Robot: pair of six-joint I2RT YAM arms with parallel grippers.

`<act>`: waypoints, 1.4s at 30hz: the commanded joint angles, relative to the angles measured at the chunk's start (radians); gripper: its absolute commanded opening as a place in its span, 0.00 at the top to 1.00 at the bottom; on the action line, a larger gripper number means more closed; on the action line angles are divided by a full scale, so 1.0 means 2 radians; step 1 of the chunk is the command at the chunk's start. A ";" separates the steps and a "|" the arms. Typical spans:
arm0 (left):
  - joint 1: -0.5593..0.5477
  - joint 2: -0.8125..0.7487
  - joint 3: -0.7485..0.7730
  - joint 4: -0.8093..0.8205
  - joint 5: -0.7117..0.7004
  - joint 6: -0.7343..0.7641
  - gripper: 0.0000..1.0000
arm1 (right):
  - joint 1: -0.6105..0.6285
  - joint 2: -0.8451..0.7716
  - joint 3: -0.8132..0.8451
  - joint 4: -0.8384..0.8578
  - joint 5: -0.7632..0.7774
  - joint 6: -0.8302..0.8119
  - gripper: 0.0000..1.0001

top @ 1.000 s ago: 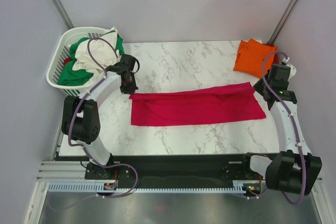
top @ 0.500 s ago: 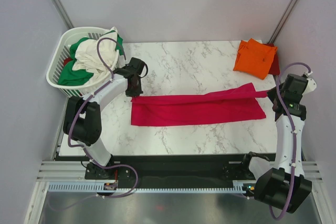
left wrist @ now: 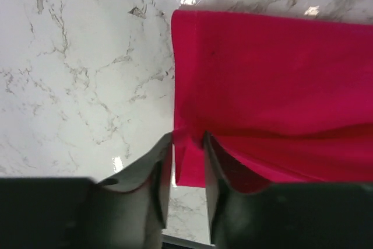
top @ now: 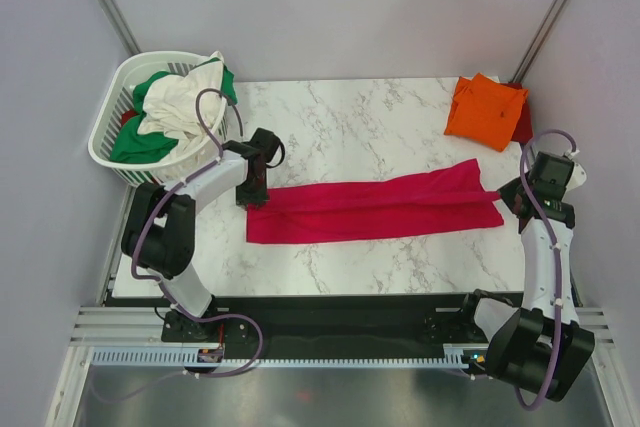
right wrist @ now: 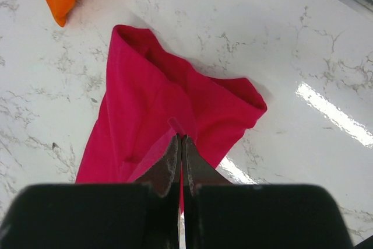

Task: Fold and stack the t-shirts
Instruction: Fold the tshirt

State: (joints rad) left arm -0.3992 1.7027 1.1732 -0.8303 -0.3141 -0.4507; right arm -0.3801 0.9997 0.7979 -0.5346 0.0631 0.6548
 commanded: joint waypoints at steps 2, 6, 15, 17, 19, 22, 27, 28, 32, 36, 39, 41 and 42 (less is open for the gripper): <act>0.000 -0.026 -0.015 -0.035 -0.023 -0.021 0.53 | -0.008 0.014 -0.005 0.016 0.004 0.005 1.00; 0.000 -0.061 -0.018 -0.037 -0.023 -0.016 0.35 | -0.008 0.023 -0.008 0.026 0.001 0.009 1.00; 0.000 -0.104 0.006 -0.038 -0.051 -0.024 0.41 | -0.008 0.022 -0.021 0.046 -0.022 0.006 1.00; 0.000 -0.100 0.012 -0.034 -0.040 -0.024 0.41 | -0.008 0.017 -0.027 0.048 -0.022 0.004 1.00; -0.001 -0.088 0.018 -0.029 -0.026 -0.020 0.43 | -0.008 0.013 -0.035 0.056 -0.021 0.004 1.00; -0.007 -0.064 0.015 -0.027 -0.021 -0.025 0.46 | -0.008 0.022 -0.038 0.066 -0.028 0.005 1.00; -0.016 -0.060 0.004 -0.027 -0.024 -0.029 0.47 | -0.002 0.047 -0.037 0.099 -0.061 0.000 1.00; -0.016 -0.063 0.000 -0.026 -0.025 -0.029 0.47 | 0.007 0.050 -0.038 0.109 -0.068 -0.001 0.98; -0.017 -0.061 -0.006 -0.023 -0.028 -0.029 0.47 | 0.033 0.093 -0.024 0.131 -0.039 -0.008 0.78; -0.017 -0.045 -0.004 -0.026 -0.038 -0.029 0.46 | 0.031 0.173 -0.006 0.118 0.034 -0.005 0.35; -0.016 -0.038 0.005 -0.028 -0.036 -0.027 0.46 | 0.024 0.195 -0.009 0.116 0.037 -0.003 0.21; -0.016 -0.030 0.014 -0.029 -0.028 -0.027 0.46 | 0.023 0.177 -0.015 0.116 0.037 -0.001 0.19; -0.017 -0.025 0.018 -0.029 -0.025 -0.027 0.46 | 0.024 0.164 -0.018 0.114 0.049 0.000 0.19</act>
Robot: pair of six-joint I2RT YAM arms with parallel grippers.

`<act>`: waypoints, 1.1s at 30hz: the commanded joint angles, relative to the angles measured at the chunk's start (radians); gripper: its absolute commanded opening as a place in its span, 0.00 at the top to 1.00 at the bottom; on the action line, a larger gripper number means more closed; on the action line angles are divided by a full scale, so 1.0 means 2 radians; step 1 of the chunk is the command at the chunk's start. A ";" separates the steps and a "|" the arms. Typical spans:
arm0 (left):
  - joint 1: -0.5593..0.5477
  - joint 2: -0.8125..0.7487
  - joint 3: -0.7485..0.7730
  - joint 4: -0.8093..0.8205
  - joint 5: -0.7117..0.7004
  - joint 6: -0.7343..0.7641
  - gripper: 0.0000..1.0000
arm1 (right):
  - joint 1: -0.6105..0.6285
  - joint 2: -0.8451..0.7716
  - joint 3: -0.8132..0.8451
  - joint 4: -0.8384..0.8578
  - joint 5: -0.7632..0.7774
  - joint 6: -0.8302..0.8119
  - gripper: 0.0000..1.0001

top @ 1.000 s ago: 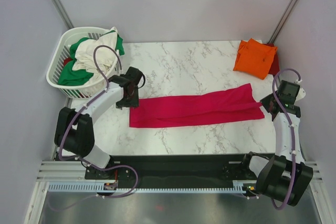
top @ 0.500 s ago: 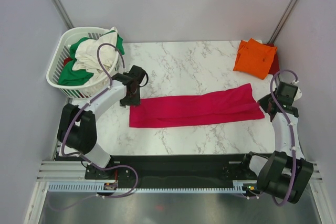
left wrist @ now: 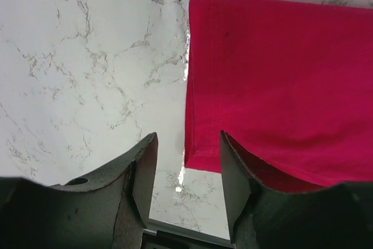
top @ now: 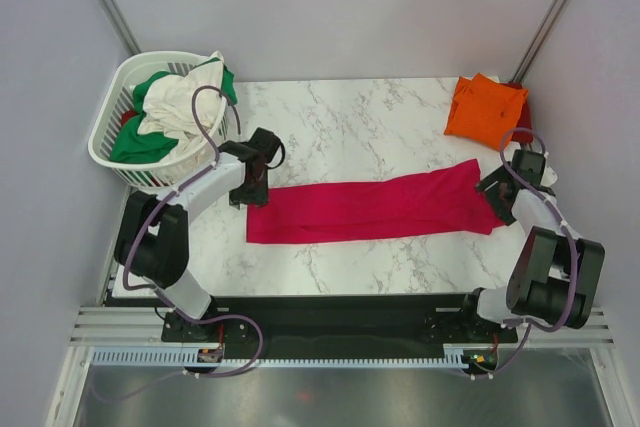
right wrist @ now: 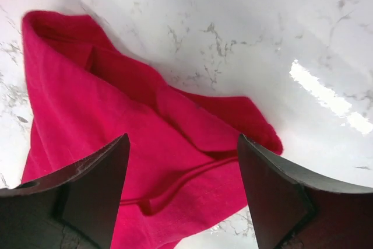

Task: Fold and stack the t-shirts
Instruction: Fold the tshirt

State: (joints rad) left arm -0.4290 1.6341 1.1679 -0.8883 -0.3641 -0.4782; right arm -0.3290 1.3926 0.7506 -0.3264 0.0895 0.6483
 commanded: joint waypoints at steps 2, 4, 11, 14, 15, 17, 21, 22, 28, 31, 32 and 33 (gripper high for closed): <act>-0.003 0.023 0.034 -0.001 0.008 -0.015 0.46 | 0.001 -0.075 0.004 0.002 0.054 -0.006 0.17; -0.003 0.033 0.046 -0.001 0.009 -0.017 0.46 | 0.005 -0.100 0.004 -0.009 0.068 -0.014 0.15; -0.015 0.096 0.061 0.005 0.009 -0.038 0.47 | 0.047 -0.138 -0.060 -0.017 0.004 0.002 0.24; -0.016 0.113 0.055 0.011 0.014 -0.046 0.48 | 0.079 -0.135 -0.093 0.011 0.004 0.021 0.34; -0.017 0.116 0.048 0.012 0.015 -0.047 0.48 | 0.087 -0.130 -0.101 0.020 0.005 0.026 0.36; -0.019 0.118 0.041 0.014 0.016 -0.054 0.48 | 0.092 -0.105 -0.101 0.038 0.007 0.028 0.41; -0.021 0.116 0.016 0.015 0.017 -0.066 0.49 | 0.103 -0.031 -0.074 0.070 -0.003 0.030 0.45; -0.021 0.112 0.011 0.015 0.023 -0.070 0.48 | 0.105 -0.015 -0.065 0.076 -0.003 0.032 0.45; -0.048 0.076 -0.042 0.015 0.067 -0.094 0.50 | 0.152 0.148 0.046 0.111 -0.026 0.046 0.50; -0.071 0.052 -0.068 0.015 0.087 -0.109 0.50 | 0.194 0.224 0.128 0.107 -0.022 0.052 0.49; -0.085 0.041 -0.076 0.015 0.093 -0.120 0.50 | 0.202 0.247 0.180 0.104 -0.025 0.053 0.49; -0.092 0.034 -0.092 0.015 0.100 -0.127 0.51 | 0.216 0.268 0.210 0.100 -0.031 0.054 0.48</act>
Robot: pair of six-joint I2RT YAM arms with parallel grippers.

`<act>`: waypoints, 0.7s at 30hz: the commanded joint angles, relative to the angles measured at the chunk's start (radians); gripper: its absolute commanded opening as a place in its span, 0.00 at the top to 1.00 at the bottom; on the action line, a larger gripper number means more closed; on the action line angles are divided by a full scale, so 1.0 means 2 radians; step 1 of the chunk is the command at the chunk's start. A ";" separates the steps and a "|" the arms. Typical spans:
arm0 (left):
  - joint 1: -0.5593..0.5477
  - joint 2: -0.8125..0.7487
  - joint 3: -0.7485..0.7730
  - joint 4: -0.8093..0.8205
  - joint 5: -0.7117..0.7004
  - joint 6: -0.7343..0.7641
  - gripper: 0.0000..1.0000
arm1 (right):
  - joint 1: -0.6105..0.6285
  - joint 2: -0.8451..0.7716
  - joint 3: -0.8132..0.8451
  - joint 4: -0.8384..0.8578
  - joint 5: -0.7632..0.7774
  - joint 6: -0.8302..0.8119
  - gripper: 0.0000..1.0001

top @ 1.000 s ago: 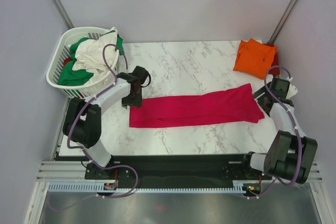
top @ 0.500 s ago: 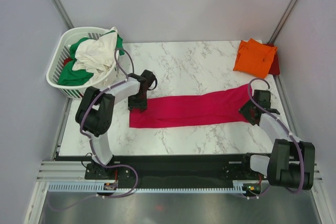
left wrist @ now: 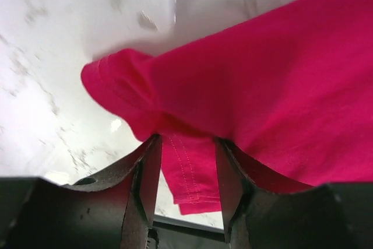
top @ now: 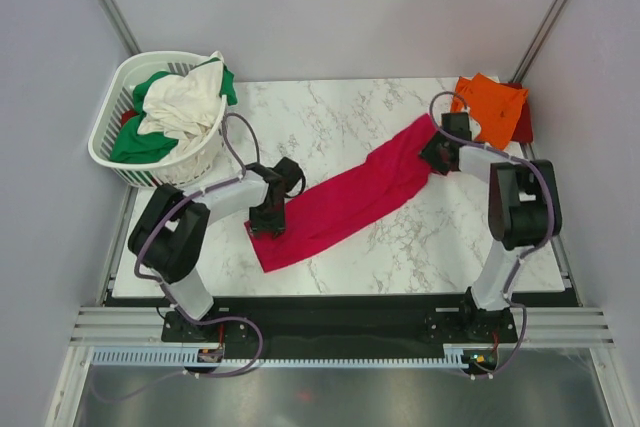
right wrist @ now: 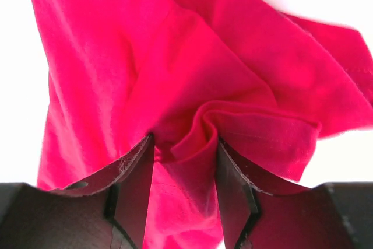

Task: Fold and stack the t-shirts
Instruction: Fold the tshirt

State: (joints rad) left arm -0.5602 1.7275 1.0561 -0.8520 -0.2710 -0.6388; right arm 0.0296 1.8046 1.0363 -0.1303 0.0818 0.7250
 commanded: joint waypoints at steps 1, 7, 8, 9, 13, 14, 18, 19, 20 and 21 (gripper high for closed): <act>-0.046 -0.018 -0.044 -0.003 0.063 -0.062 0.51 | 0.043 0.108 0.098 -0.012 -0.039 0.015 0.47; -0.152 -0.058 -0.072 -0.004 0.102 -0.140 0.52 | 0.086 0.264 0.338 -0.032 -0.108 0.005 0.43; -0.165 -0.059 -0.064 -0.002 0.107 -0.151 0.52 | 0.092 0.279 0.391 -0.035 -0.118 0.001 0.41; -0.178 -0.052 -0.055 -0.002 0.113 -0.158 0.52 | 0.099 0.293 0.415 -0.041 -0.121 -0.005 0.38; -0.234 -0.019 -0.004 -0.003 0.128 -0.168 0.52 | 0.104 0.332 0.492 -0.073 -0.108 -0.018 0.17; -0.241 -0.015 0.015 -0.004 0.130 -0.169 0.52 | 0.103 0.330 0.512 -0.076 -0.099 -0.029 0.11; -0.259 -0.012 0.062 -0.003 0.149 -0.168 0.47 | 0.104 0.293 0.547 -0.088 -0.098 -0.095 0.02; -0.264 -0.014 0.074 -0.003 0.153 -0.162 0.44 | 0.104 0.283 0.556 -0.093 -0.095 -0.121 0.02; -0.264 -0.015 0.098 -0.003 0.158 -0.158 0.43 | 0.103 0.271 0.556 -0.097 -0.092 -0.131 0.02; -0.264 -0.016 0.109 -0.003 0.173 -0.155 0.42 | 0.102 0.242 0.553 -0.105 -0.085 -0.141 0.02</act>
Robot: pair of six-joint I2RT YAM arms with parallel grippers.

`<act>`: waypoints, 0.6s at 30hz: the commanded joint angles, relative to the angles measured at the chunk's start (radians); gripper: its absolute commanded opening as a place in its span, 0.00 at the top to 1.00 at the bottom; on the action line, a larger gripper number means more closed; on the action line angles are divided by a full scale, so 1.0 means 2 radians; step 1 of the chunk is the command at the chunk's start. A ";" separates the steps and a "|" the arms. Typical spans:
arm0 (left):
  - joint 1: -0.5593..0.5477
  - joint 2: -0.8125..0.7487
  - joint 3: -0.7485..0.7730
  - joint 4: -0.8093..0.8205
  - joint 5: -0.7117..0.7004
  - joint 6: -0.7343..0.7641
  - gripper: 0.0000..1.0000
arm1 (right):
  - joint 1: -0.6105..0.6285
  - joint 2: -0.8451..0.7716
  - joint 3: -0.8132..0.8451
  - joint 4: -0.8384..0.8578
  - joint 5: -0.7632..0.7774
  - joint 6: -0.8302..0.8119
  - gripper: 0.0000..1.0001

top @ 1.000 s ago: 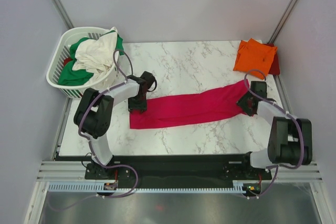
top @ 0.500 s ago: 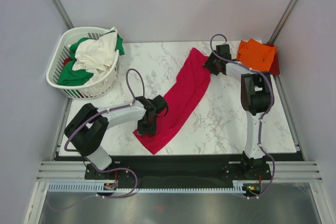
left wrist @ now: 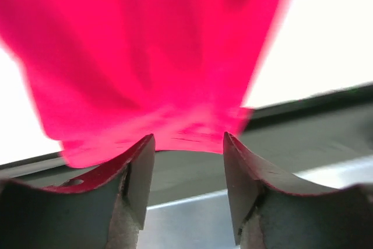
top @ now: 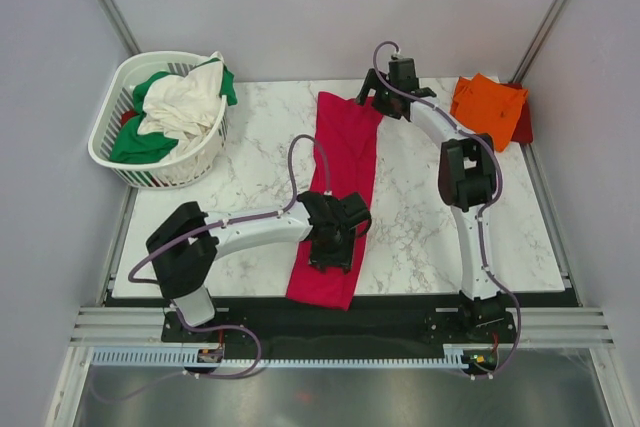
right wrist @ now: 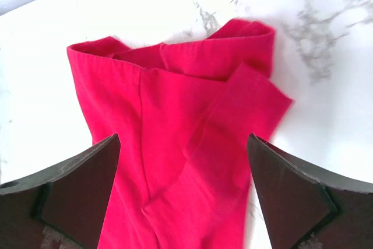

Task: Fold and stack the t-shirts
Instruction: Fold the tshirt

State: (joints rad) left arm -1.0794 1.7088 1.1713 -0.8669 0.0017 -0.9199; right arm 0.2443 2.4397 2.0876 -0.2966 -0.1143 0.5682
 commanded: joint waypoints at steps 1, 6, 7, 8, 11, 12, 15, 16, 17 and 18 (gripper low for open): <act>-0.005 -0.009 0.064 0.004 0.044 -0.009 0.40 | -0.007 -0.092 0.012 -0.023 0.019 -0.067 0.02; -0.005 -0.055 0.109 0.004 0.070 -0.006 0.39 | -0.023 -0.219 -0.086 -0.045 0.023 -0.066 0.02; -0.003 -0.067 0.111 0.004 0.070 -0.006 0.39 | -0.026 -0.237 -0.131 -0.056 0.017 -0.059 0.02; -0.002 -0.095 0.111 0.004 0.070 -0.006 0.39 | -0.030 -0.278 -0.160 -0.076 0.014 -0.042 0.02; 0.014 -0.136 0.092 -0.048 -0.028 0.012 0.37 | -0.025 -0.350 -0.316 -0.075 -0.024 -0.015 0.02; 0.023 -0.161 0.085 -0.054 -0.044 0.016 0.37 | -0.019 -0.399 -0.359 -0.060 -0.033 0.005 0.02; 0.086 -0.211 0.049 -0.070 -0.053 0.052 0.37 | 0.010 -0.494 -0.516 -0.022 -0.080 0.053 0.02; 0.102 -0.224 0.037 -0.073 -0.053 0.060 0.37 | 0.025 -0.516 -0.568 -0.020 -0.082 0.061 0.02; 0.117 -0.235 0.031 -0.077 -0.053 0.066 0.37 | 0.066 -0.536 -0.588 -0.021 -0.071 0.066 0.04; 0.143 -0.257 0.026 -0.080 -0.054 0.079 0.37 | 0.089 -0.573 -0.605 -0.032 -0.060 0.080 0.05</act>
State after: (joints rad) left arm -0.8860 1.2682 1.2663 -0.9512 -0.0429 -0.8604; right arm 0.2932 1.4113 0.9874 -0.3500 -0.1951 0.6231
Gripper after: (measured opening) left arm 0.628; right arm 0.966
